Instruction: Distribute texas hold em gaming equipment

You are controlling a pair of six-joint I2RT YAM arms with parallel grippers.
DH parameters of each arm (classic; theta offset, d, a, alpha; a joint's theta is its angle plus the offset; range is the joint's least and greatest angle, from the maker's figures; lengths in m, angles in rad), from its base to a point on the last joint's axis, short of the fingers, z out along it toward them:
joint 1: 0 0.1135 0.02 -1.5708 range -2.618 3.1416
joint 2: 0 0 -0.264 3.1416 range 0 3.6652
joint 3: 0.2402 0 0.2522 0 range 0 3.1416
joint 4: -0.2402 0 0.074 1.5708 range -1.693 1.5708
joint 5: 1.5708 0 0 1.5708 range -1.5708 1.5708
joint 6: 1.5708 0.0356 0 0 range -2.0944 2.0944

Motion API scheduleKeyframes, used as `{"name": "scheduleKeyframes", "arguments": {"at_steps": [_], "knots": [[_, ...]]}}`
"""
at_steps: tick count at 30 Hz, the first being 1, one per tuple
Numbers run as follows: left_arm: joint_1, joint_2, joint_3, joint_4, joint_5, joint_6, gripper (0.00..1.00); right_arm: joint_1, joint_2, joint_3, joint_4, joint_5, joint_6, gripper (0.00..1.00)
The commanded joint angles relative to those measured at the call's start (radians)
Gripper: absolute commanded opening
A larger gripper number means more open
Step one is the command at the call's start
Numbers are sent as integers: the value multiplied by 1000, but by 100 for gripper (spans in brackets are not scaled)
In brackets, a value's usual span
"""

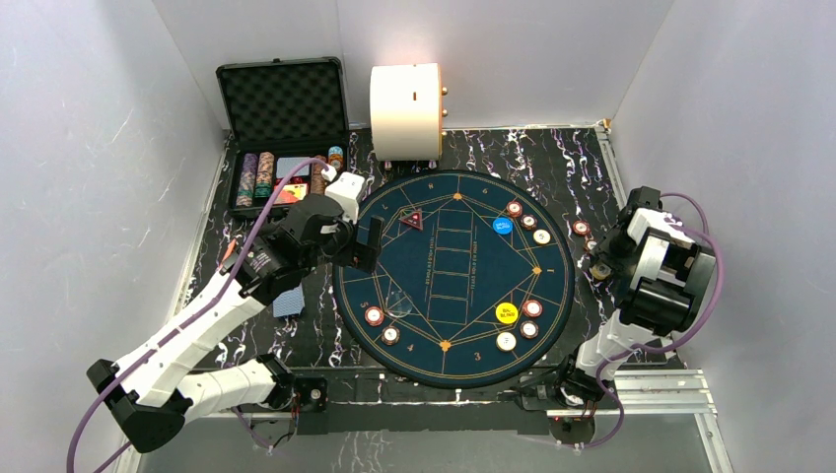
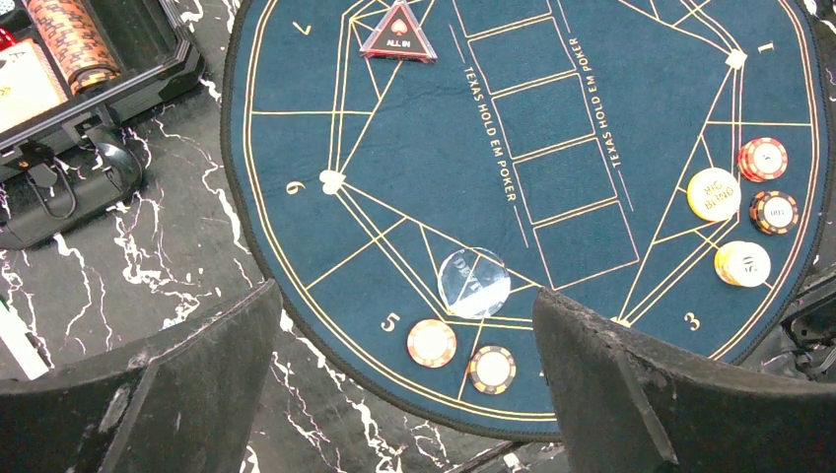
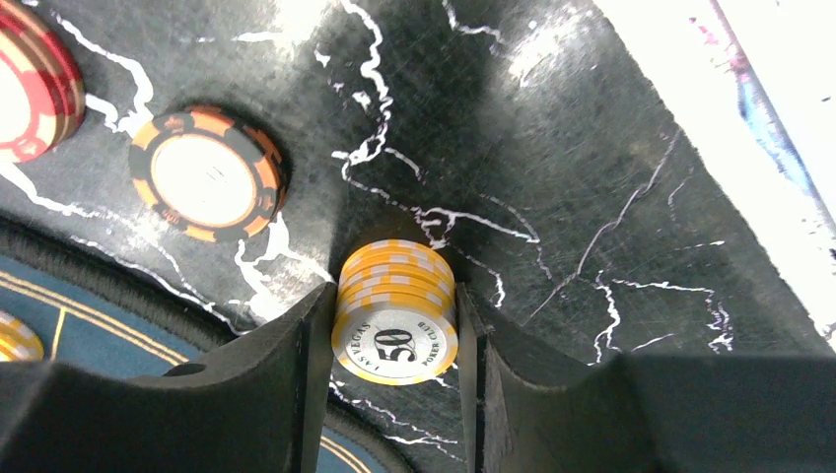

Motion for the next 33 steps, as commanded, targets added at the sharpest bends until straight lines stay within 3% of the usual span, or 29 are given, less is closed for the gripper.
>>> {"name": "scheduleKeyframes", "arguments": {"at_steps": [1,10,22,28,33], "knots": [[1,-3,62,-29,-9,-3,98,-6,-78,-19,-9,-49,29,30],[17,4,90,-63,40,-93,98,113,-257,2,-119,-76,15,29],[23,-63,103,-154,-36,-272,98,872,-262,81,-253,-15,122,29],[23,-106,120,-211,-109,-328,98,1245,-147,164,-260,-11,190,29],[23,-134,147,-252,-141,-363,99,1460,-28,250,-240,-9,217,29]]}}
